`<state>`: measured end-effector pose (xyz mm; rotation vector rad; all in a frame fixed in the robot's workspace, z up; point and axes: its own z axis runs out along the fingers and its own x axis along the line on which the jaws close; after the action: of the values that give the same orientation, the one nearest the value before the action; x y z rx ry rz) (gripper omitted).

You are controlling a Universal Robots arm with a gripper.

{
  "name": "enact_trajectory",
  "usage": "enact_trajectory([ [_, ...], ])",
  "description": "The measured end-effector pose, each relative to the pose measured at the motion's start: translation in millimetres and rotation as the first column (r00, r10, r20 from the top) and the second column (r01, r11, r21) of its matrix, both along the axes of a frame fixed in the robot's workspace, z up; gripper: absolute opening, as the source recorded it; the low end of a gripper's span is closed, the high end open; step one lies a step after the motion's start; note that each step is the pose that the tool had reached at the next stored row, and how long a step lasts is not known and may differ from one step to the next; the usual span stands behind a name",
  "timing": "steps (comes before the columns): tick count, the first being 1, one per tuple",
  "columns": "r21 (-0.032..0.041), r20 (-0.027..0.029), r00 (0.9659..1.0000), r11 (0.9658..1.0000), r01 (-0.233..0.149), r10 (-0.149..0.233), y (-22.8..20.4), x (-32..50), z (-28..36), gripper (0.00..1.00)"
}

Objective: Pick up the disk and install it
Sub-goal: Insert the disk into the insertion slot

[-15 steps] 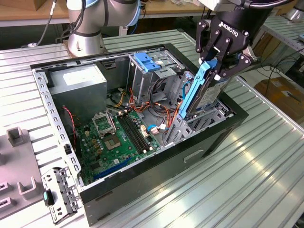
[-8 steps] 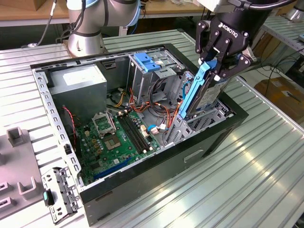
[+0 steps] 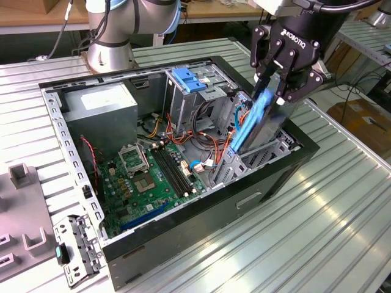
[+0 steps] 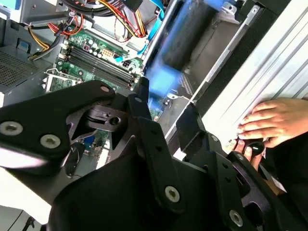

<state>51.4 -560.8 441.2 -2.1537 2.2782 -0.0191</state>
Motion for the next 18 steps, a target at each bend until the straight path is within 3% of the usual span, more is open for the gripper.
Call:
enact_trajectory([
  [1,-0.0001,0.0003,1.0000,1.0000,0.000,0.000,0.0,0.0,-2.4,0.51],
  [12,0.0000,0.0003,1.0000,1.0000,-0.001,0.001,0.0,0.0,-25.9,0.51],
  [15,-0.0001,0.0003,1.0000,1.0000,-0.001,0.001,0.0,0.0,-31.5,0.43],
  [18,0.0000,0.0002,1.0000,1.0000,-0.001,0.001,0.0,0.0,-37.5,0.24],
])
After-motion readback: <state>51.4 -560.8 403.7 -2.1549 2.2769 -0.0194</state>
